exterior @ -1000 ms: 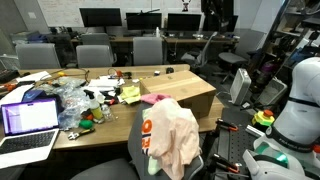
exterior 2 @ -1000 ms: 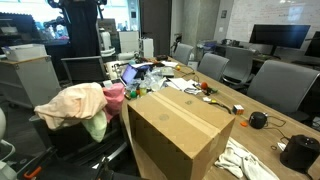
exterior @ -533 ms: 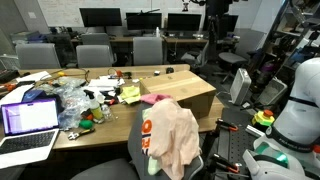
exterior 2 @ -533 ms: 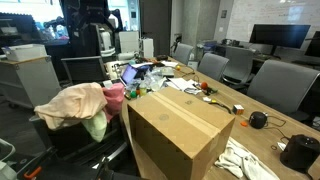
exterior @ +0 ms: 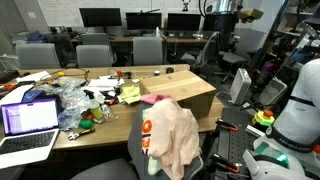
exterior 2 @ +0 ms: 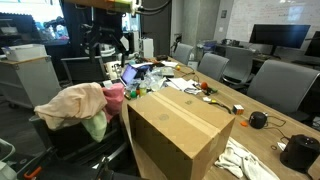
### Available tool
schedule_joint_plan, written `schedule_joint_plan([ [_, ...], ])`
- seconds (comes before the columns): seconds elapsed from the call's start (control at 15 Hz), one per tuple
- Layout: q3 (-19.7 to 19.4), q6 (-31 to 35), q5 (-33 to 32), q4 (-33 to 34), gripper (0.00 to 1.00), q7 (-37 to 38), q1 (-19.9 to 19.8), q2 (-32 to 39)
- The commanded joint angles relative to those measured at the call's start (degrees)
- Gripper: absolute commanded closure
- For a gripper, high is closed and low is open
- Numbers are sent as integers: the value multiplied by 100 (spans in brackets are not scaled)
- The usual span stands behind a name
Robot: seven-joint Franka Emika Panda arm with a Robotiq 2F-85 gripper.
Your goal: Put the green towel, the pink shirt and the peach shirt on the backrest of the chair respectively
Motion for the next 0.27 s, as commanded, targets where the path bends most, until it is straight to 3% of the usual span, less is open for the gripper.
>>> schedule_joint_plan([
  [0.0,-99,357,16,-494,0,77,-333,-498],
  [0.13,-155,470,-90,-687,0,74,-529,-673],
  [0.2,-108,220,-26,-385,0,7,-388,-300],
])
